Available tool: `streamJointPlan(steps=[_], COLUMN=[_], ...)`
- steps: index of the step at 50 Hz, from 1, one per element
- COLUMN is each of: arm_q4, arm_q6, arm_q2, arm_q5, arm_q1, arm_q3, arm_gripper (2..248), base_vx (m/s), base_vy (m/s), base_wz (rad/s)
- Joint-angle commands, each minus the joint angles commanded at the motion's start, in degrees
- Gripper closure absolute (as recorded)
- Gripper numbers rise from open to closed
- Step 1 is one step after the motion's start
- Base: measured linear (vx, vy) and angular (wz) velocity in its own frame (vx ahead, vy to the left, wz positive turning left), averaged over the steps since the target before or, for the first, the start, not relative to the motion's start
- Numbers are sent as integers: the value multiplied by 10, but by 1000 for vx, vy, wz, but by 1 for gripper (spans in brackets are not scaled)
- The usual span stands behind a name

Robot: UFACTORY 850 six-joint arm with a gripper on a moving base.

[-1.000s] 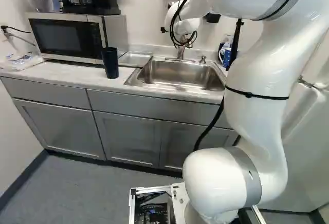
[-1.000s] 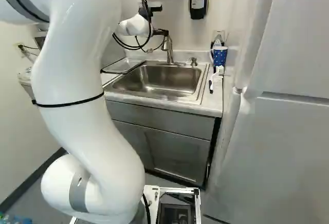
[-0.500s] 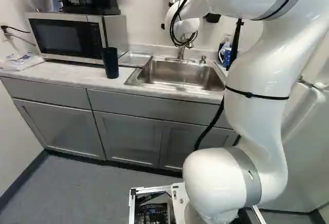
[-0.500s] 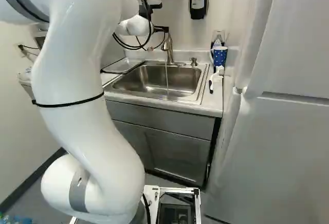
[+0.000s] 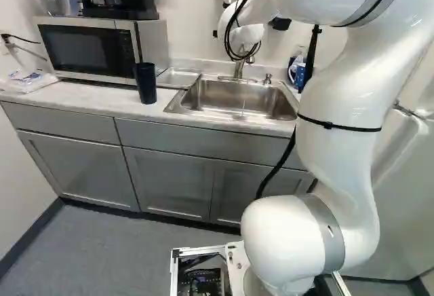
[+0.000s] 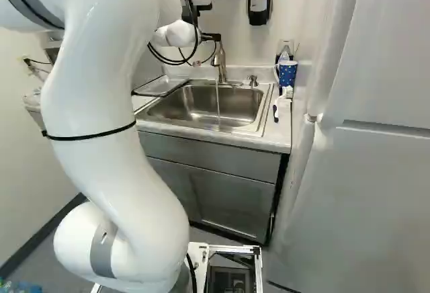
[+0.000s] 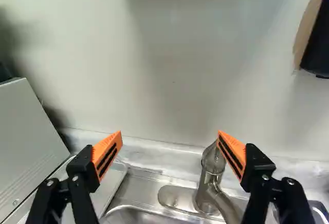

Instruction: Rinse the cup and place it in the tray

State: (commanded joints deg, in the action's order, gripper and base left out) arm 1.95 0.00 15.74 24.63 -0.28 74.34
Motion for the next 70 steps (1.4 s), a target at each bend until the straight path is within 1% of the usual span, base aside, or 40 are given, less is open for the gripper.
streamJointPlan(steps=[7,13,33,48,59,70], arm_q4=[0,0,0,0,0,0], arm_q6=[0,0,0,0,0,0], arm_q2=[-5,-17,-82,-128,-161,-195], arm_q5=[0,0,0,-3,-24,-65], arm_q1=[1,1,1,1,1,1], arm_q3=[-5,-19,-69,-117,-151,-184], arm_gripper=[3,3,3,3,3,3], base_vx=[0,0,0,0,0,0], base_vy=[0,0,0,0,0,0], base_wz=[0,0,0,0,0,0])
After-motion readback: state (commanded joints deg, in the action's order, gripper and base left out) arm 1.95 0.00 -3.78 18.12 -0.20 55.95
